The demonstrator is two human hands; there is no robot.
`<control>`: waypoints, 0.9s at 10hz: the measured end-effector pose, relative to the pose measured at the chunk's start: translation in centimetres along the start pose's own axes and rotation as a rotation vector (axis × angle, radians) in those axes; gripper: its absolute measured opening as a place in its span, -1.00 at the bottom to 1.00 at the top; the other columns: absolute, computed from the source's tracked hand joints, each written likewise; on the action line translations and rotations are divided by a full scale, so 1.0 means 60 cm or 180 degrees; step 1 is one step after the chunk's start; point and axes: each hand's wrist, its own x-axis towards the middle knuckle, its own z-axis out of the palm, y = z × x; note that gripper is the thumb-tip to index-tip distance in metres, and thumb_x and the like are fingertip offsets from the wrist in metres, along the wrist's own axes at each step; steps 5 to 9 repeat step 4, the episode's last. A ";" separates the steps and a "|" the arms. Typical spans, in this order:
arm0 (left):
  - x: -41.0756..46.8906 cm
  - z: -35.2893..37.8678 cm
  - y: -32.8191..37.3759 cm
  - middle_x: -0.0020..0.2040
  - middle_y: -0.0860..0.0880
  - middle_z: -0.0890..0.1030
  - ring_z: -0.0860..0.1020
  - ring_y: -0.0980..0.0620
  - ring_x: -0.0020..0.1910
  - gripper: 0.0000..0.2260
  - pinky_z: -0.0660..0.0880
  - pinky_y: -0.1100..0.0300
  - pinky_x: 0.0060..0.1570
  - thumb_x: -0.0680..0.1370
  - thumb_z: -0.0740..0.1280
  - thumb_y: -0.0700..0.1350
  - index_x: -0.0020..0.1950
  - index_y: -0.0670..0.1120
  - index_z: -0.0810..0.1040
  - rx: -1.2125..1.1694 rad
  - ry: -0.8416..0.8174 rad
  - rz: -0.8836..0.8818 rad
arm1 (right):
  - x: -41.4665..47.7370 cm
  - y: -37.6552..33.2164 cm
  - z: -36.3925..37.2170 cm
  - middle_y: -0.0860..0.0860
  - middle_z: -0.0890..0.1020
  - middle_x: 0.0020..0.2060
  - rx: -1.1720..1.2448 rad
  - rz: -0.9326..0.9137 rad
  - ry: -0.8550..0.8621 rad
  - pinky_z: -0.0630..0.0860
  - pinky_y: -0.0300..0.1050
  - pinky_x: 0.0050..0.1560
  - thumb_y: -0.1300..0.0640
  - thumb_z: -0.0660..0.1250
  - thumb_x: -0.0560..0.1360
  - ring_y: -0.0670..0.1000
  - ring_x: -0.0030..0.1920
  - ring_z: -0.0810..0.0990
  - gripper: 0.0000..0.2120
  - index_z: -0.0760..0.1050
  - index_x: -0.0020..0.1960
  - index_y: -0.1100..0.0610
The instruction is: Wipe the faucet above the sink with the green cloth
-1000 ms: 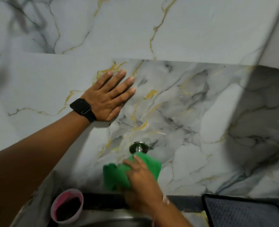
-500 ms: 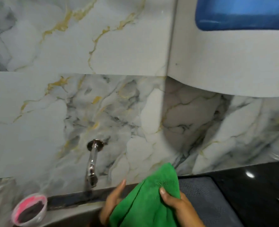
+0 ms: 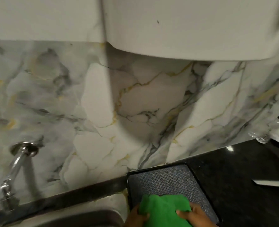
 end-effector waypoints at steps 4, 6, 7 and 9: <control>0.230 0.081 0.050 0.37 -0.29 0.48 0.50 -0.22 0.26 -0.53 0.43 -0.14 0.36 0.52 0.31 -0.40 0.43 -0.22 0.38 -0.0716 0.0806 -0.0148 | 0.164 0.015 -0.040 0.19 0.66 0.14 -0.0905 0.0006 0.0931 0.51 -0.07 0.08 0.01 0.45 0.42 0.14 0.01 0.63 -0.58 0.50 0.20 0.14; 0.230 0.081 0.050 0.37 -0.29 0.48 0.50 -0.22 0.26 -0.53 0.43 -0.14 0.36 0.52 0.31 -0.40 0.43 -0.22 0.38 -0.0716 0.0806 -0.0148 | 0.164 0.015 -0.040 0.19 0.66 0.14 -0.0905 0.0006 0.0931 0.51 -0.07 0.08 0.01 0.45 0.42 0.14 0.01 0.63 -0.58 0.50 0.20 0.14; 0.230 0.081 0.050 0.37 -0.29 0.48 0.50 -0.22 0.26 -0.53 0.43 -0.14 0.36 0.52 0.31 -0.40 0.43 -0.22 0.38 -0.0716 0.0806 -0.0148 | 0.164 0.015 -0.040 0.19 0.66 0.14 -0.0905 0.0006 0.0931 0.51 -0.07 0.08 0.01 0.45 0.42 0.14 0.01 0.63 -0.58 0.50 0.20 0.14; 0.230 0.081 0.050 0.37 -0.29 0.48 0.50 -0.22 0.26 -0.53 0.43 -0.14 0.36 0.52 0.31 -0.40 0.43 -0.22 0.38 -0.0716 0.0806 -0.0148 | 0.164 0.015 -0.040 0.19 0.66 0.14 -0.0905 0.0006 0.0931 0.51 -0.07 0.08 0.01 0.45 0.42 0.14 0.01 0.63 -0.58 0.50 0.20 0.14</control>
